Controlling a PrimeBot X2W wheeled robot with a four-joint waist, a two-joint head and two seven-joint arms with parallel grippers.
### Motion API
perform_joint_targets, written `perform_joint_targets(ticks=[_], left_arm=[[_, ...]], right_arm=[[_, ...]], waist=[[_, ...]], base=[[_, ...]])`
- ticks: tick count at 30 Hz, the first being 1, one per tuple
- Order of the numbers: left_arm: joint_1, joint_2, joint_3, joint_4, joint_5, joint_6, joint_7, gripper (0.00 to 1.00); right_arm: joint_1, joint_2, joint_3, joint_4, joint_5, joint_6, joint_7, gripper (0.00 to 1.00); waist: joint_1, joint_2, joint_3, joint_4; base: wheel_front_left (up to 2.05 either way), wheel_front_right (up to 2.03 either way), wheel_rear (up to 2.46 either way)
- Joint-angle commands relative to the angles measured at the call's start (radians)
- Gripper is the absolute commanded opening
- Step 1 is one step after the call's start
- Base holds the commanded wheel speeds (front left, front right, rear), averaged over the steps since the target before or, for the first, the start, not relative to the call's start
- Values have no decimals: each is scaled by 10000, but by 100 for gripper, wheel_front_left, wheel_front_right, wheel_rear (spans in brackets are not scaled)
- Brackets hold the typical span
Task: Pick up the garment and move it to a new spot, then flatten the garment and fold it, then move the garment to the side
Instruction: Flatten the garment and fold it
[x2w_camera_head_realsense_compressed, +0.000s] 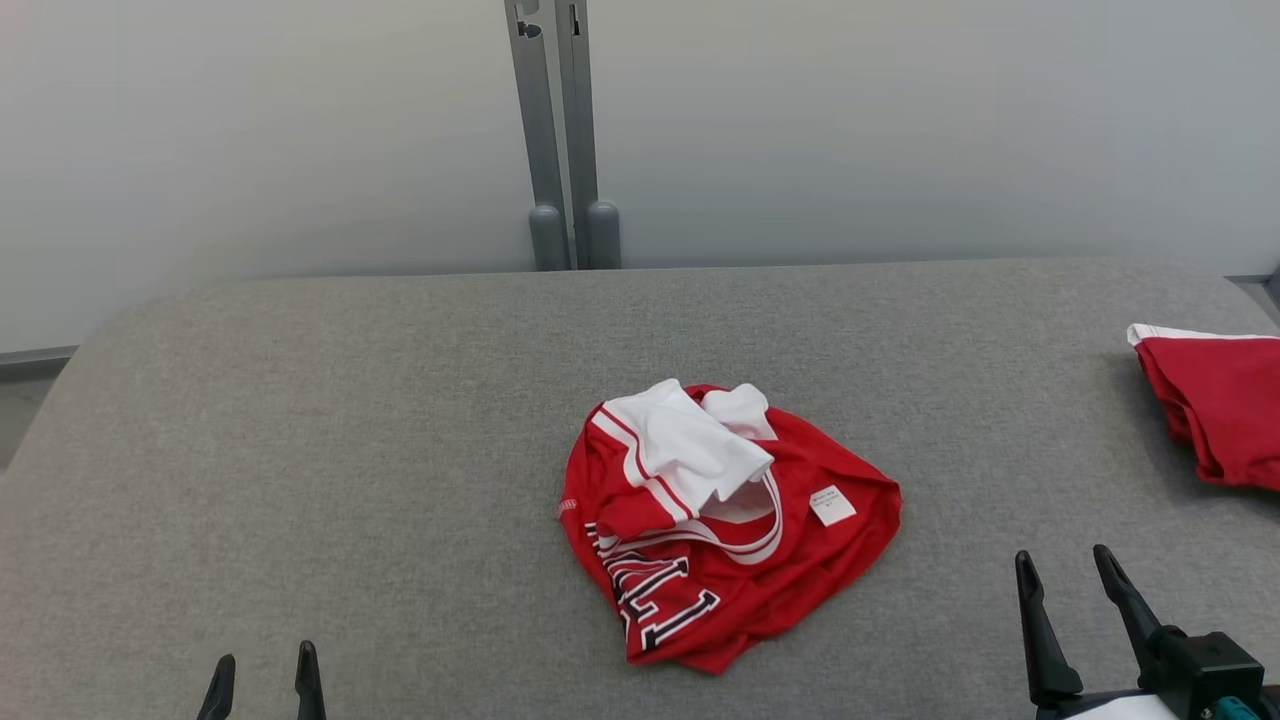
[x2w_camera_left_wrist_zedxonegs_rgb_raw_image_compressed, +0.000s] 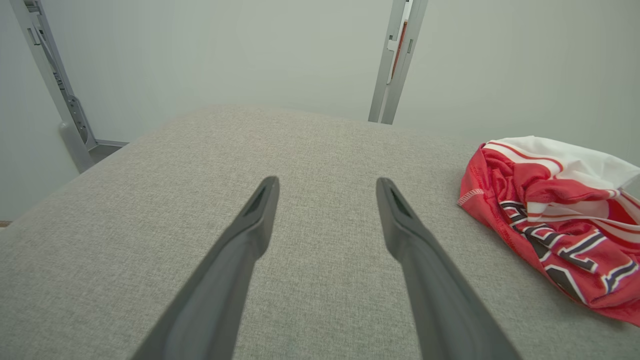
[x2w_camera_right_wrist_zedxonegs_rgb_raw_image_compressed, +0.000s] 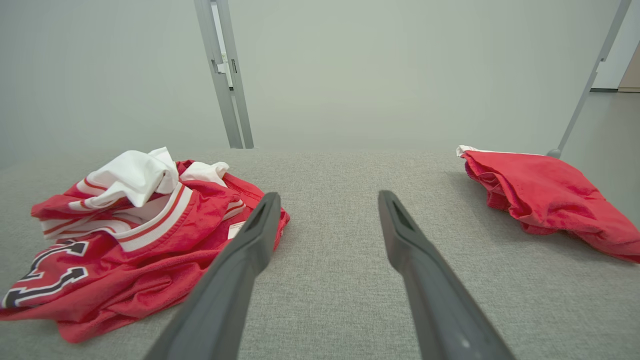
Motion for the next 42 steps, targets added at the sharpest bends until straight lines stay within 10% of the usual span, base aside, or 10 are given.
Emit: perform_joint_targets(ticks=[1,9,24,36,37,38,39,42], left_arm=[[-177,-52,57,-13,82,-64,-20,100],[-441,-142,-542,-346,330,-147,-19,100],[-4844,-54,-7631,2400,-1493,-145,982,100],[-7043,-144,-7646,6236,-2694,-16,1460,100],[-7084,-146,-7681,6368,-2845,-50,1537,82],[-7137,-149,-7742,6452,-2989,-72,1573,23],[-7223,-152,-7767,6440,-3039,-84,1519,0],[-7403,-141,-7623,6090,-3568,-142,1330,0]], right_arm=[[-19,-13,5,-41,-123,-4,-30,100],[-401,-140,343,-394,-163,-4,-30,100],[-1129,-320,930,-444,-30,-4,-30,100],[-1214,-143,691,-341,29,-4,-30,100],[-1213,-125,683,-330,31,-4,-30,100],[-1212,-97,665,-309,43,-4,-28,100],[-1216,-80,663,-297,50,-4,-30,100],[-1137,-47,623,-282,76,-4,-30,100]], waist=[[1,-1,38,-16],[1,-1,266,-73],[1,-1,1196,-1924],[1,-1,1853,-3073],[1,-1,1855,-3066],[1,-1,1832,-3032],[1,-1,1807,-3000],[1,-1,1666,-2807]], base=[[0,0,0],[0,0,0],[0,0,0],[0,0,0],[0,0,0],[0,0,0],[0,0,0],[0,0,0]])
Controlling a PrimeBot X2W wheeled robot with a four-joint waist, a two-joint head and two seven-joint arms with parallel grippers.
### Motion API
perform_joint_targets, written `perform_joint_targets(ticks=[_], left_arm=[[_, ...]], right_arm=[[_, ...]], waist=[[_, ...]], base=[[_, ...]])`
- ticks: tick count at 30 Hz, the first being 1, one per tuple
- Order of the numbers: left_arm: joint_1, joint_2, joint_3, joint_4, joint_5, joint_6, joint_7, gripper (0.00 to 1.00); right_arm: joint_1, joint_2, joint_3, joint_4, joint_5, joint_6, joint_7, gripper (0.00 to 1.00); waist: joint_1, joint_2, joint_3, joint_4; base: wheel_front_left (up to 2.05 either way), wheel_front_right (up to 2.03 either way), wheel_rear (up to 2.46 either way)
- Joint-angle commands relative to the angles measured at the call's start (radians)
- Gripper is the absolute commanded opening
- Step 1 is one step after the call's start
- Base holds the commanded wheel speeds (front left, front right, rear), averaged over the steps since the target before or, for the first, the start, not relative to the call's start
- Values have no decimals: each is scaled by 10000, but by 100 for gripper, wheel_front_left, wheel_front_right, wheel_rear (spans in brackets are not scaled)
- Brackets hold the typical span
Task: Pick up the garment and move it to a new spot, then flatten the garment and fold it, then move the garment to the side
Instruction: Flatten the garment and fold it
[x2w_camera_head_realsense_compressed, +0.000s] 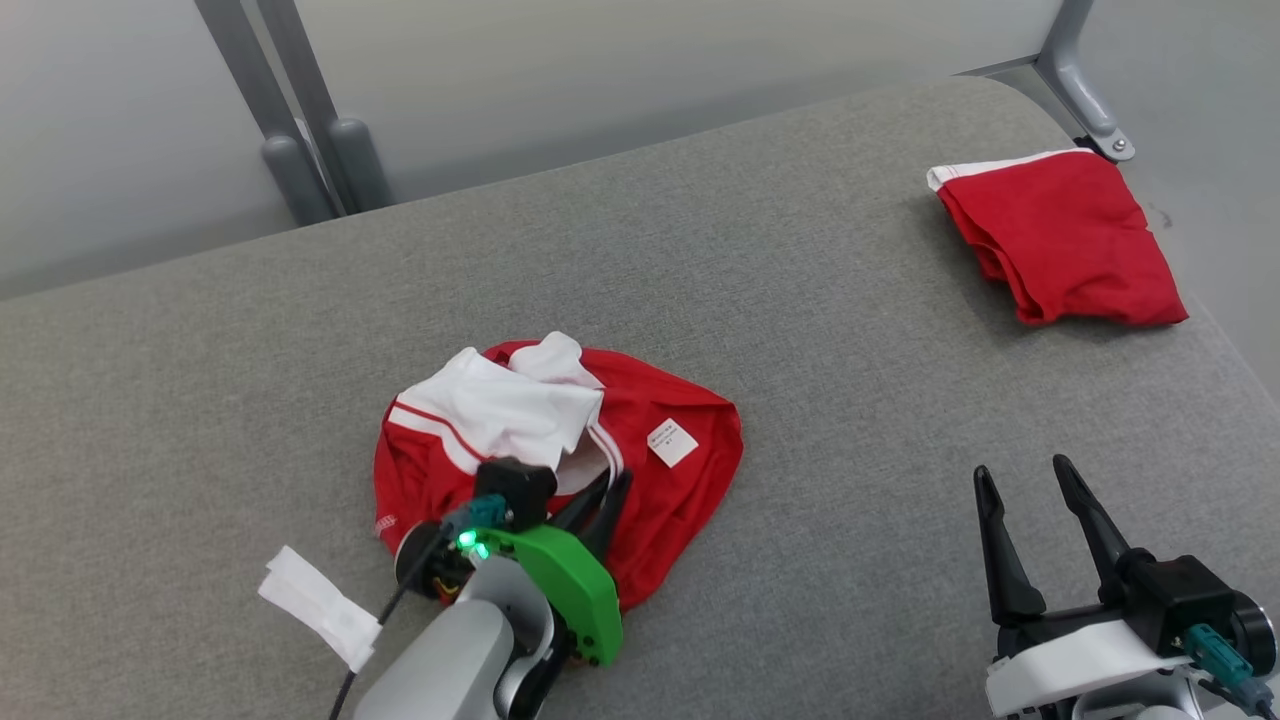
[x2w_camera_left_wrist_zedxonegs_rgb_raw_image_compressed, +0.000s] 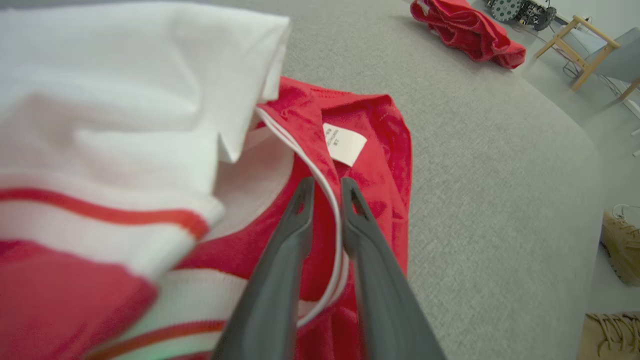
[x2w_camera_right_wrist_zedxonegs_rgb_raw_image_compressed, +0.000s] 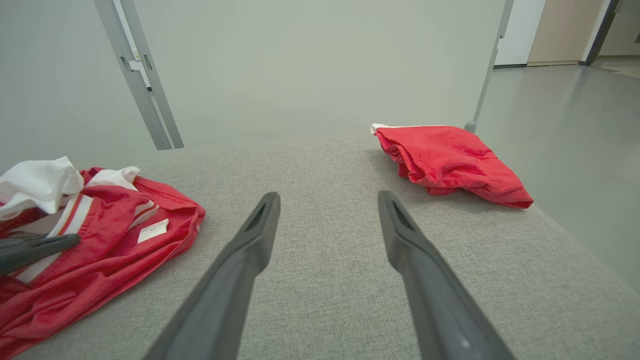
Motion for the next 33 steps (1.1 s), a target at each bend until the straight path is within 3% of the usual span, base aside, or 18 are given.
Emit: perform_joint_targets(ticks=[1,6,10,17,21,25,33], left_arm=[[-227,63,146,-303,-292,-51,-108,0],[-208,927,670,-2745,-1289,-65,-15,0],[88,2145,1510,-5721,-2127,-35,568,0],[84,4377,3406,-10460,-4228,350,2653,0],[-466,5154,4217,-11658,-5846,226,3655,0],[-951,5588,4863,-12241,-7420,184,4364,0],[-1431,5921,5337,-13036,-9940,108,5364,0]], right_arm=[[133,11,-54,14,49,-4,-28,100],[348,30,-150,57,51,-4,-26,100],[494,52,-200,69,96,-4,-26,100],[518,112,-185,131,167,-4,-26,100],[355,137,-131,191,222,-4,-28,100],[297,174,-101,262,287,-4,-28,100],[161,211,-127,381,363,-4,-28,100]], waist=[[0,0,-140,198],[0,0,-404,667],[0,0,-609,995],[0,0,-748,1424],[0,0,-710,1488],[0,0,-671,1475],[0,0,-516,1293]], base=[[0,0,0],[0,0,0],[0,0,0],[0,0,0],[0,0,0],[0,0,0],[0,0,0]])
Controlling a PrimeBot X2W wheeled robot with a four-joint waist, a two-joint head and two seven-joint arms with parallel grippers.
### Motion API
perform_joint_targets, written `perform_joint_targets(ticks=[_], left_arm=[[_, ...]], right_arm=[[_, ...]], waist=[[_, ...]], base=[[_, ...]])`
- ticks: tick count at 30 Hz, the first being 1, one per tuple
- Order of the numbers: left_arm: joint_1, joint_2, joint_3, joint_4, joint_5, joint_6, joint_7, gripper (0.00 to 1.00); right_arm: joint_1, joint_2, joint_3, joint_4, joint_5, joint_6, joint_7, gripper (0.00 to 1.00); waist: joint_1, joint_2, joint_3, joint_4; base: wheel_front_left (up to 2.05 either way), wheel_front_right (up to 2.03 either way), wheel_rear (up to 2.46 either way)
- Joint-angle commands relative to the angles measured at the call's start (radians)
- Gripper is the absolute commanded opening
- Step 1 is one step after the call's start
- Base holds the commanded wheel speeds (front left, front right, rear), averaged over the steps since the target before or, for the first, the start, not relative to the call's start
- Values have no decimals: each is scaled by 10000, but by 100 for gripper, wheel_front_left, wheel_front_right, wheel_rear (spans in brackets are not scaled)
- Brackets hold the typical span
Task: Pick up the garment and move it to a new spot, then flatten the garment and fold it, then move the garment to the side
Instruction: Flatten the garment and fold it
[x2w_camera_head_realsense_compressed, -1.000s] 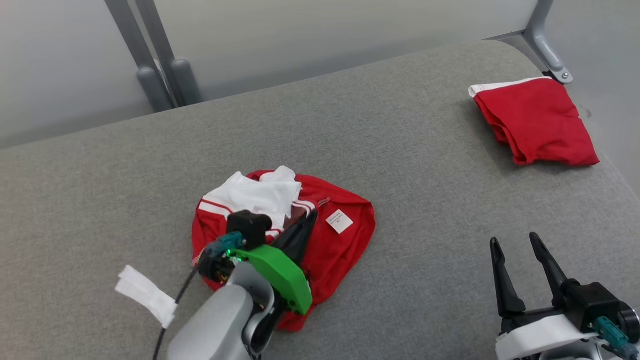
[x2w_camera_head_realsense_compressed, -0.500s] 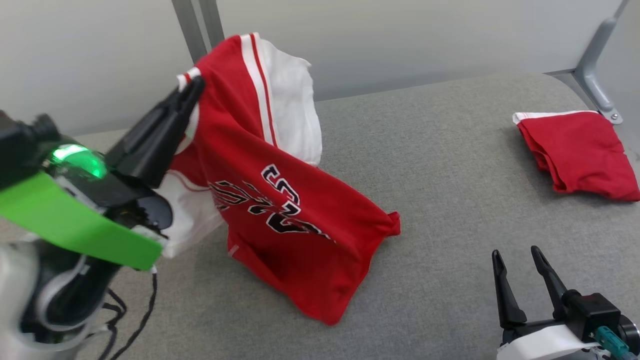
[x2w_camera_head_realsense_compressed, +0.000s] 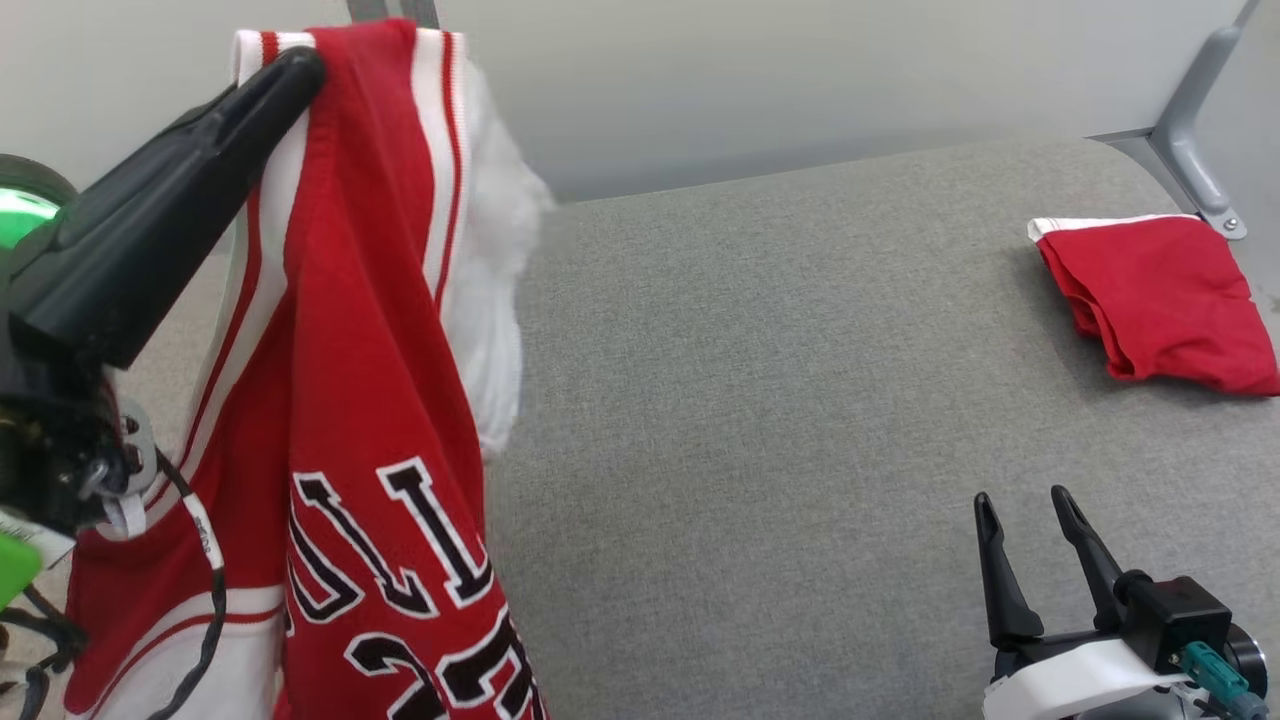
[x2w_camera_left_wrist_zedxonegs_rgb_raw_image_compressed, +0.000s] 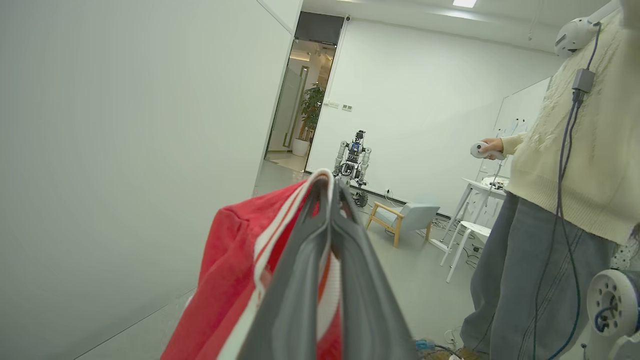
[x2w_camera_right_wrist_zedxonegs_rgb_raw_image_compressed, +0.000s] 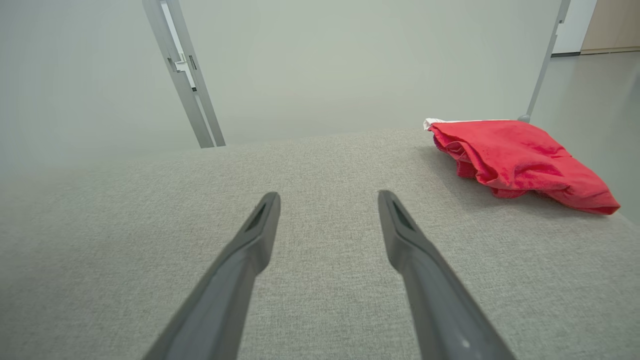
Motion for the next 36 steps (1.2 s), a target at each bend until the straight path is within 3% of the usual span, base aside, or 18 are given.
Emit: perform_joint_targets(ticks=[1,5,7,11,15,18,22,24,25,26,28,31,36], left_arm=[[-153,30,66,-124,-423,-39,119,0],[74,36,-191,-475,-1656,-57,691,0],[171,167,-443,-328,-1686,-65,979,0],[-124,-222,-1365,888,-1293,-96,1328,0],[-815,-905,-2519,3204,381,-126,1133,0],[-1457,-1558,-3170,5101,2061,-170,360,0],[-2380,-2227,-4077,7606,5040,-210,-1970,0],[-2736,-2525,-4459,8686,6065,-216,-3295,33],[-2907,-2520,-4728,9351,6796,-211,-4035,84],[-2964,-2551,-5007,9913,7288,-209,-4436,100],[-3030,-2876,-5480,10995,7978,-212,-5196,100],[-2801,-3437,-5659,12259,8078,-215,-5986,100],[-2140,-3803,-5571,12916,8246,73,-6623,100]], right_arm=[[-129,-2,-28,27,64,-4,-30,100],[-190,6,-19,38,35,-4,-30,100],[-286,12,25,45,53,-4,-30,100],[-481,13,180,48,76,-2,-28,100],[-766,22,330,101,122,-2,-28,100],[-957,27,427,151,183,-2,-30,100],[-1140,31,544,217,326,-2,-28,100],[-1168,31,544,277,430,-4,-30,100],[-1160,30,546,304,478,-2,-28,100],[-1133,35,545,318,498,-2,-30,100],[-1055,35,546,336,547,-2,-30,100],[-868,31,451,363,561,-2,-28,100],[-498,28,107,324,373,-2,-30,100]], waist=[[-1,0,34,-86],[-1,0,63,-308],[-1,0,111,-449],[-1,0,309,-864],[-1,0,546,-1412],[-1,0,781,-1872],[-1,0,1084,-2423],[-1,0,1184,-2623],[-1,0,1208,-2696],[-1,0,1208,-2722],[-1,0,1208,-2768],[-1,0,1089,-2693],[-1,0,700,-2147]], base=[[0,0,0],[0,0,0],[0,0,0],[0,0,0],[0,0,0],[0,0,0],[0,0,0],[0,0,0],[0,0,0],[0,0,0],[0,0,0],[0,0,0],[0,0,0]])
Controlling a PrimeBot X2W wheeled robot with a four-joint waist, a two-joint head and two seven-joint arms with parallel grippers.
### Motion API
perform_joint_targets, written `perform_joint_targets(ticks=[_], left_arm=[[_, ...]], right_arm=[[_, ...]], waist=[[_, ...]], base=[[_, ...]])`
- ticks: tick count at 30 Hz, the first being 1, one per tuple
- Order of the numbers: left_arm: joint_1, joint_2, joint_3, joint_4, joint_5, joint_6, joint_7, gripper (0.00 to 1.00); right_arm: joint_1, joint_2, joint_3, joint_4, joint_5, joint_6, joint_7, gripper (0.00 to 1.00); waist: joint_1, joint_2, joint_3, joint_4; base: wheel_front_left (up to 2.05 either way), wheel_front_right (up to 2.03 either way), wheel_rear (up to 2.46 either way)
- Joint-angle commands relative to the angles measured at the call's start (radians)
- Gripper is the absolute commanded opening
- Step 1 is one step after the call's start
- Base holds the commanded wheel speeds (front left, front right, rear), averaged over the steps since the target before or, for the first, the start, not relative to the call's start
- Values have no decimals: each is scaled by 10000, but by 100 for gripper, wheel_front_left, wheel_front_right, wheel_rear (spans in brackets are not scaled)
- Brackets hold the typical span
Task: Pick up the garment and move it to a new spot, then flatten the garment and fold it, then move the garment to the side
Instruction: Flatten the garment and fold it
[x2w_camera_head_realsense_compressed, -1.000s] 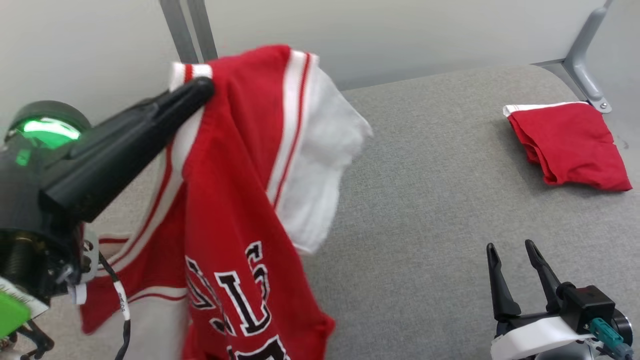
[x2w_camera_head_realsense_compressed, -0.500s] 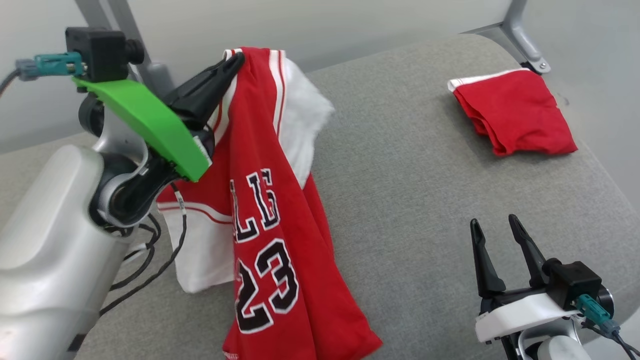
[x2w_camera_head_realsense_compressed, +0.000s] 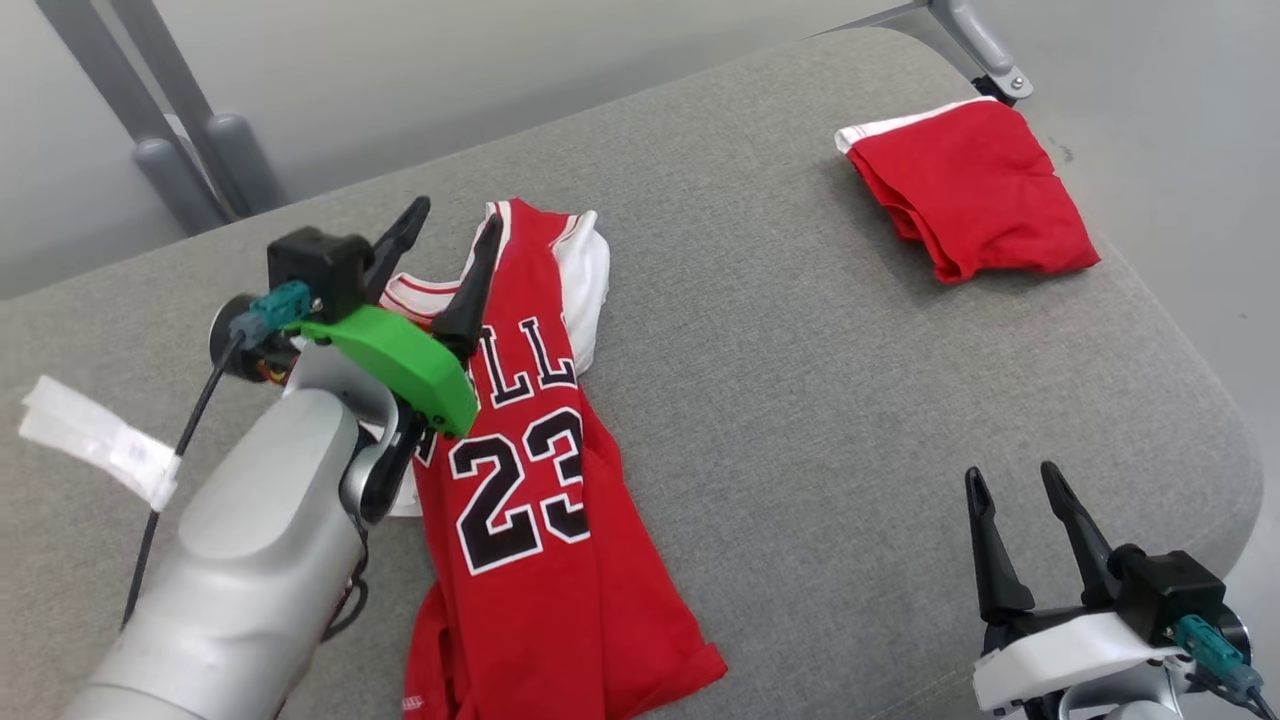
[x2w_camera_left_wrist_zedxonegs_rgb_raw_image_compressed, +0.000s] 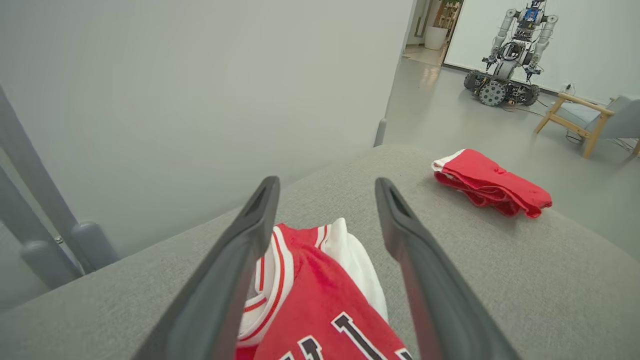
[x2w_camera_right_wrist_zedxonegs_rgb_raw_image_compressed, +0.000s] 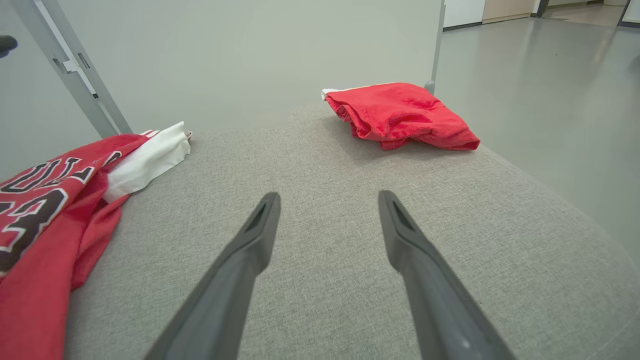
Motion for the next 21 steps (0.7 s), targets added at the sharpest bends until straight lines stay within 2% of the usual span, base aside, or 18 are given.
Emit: perform_joint_targets(ticks=[1,6,9,13,17,21], left_arm=[[419,-73,260,-119,-89,236,-125,100],[2486,-120,803,-1742,18,924,-188,100],[4082,69,463,-2964,180,1356,-129,100],[5731,157,-147,-4448,54,1901,520,100],[6479,53,-673,-5406,-76,2231,1239,100],[6478,-223,-1133,-5308,-17,2318,1773,100]], right_arm=[[202,-11,-98,-42,-88,0,-28,100],[667,-9,-339,-135,-267,0,-28,100],[918,-9,-468,-224,-376,0,-30,100],[1028,-17,-459,-334,-475,0,-30,100],[1002,-66,-499,-402,-503,0,-28,100],[808,-84,-430,-431,-509,0,-30,100]], waist=[[0,0,-450,538],[0,0,-1004,1262],[0,0,-1252,1744],[0,0,-1300,2220],[0,0,-1158,2643],[0,0,-885,2841]], base=[[0,0,0],[0,0,0],[0,0,0],[0,0,0],[0,0,0],[0,0,0]])
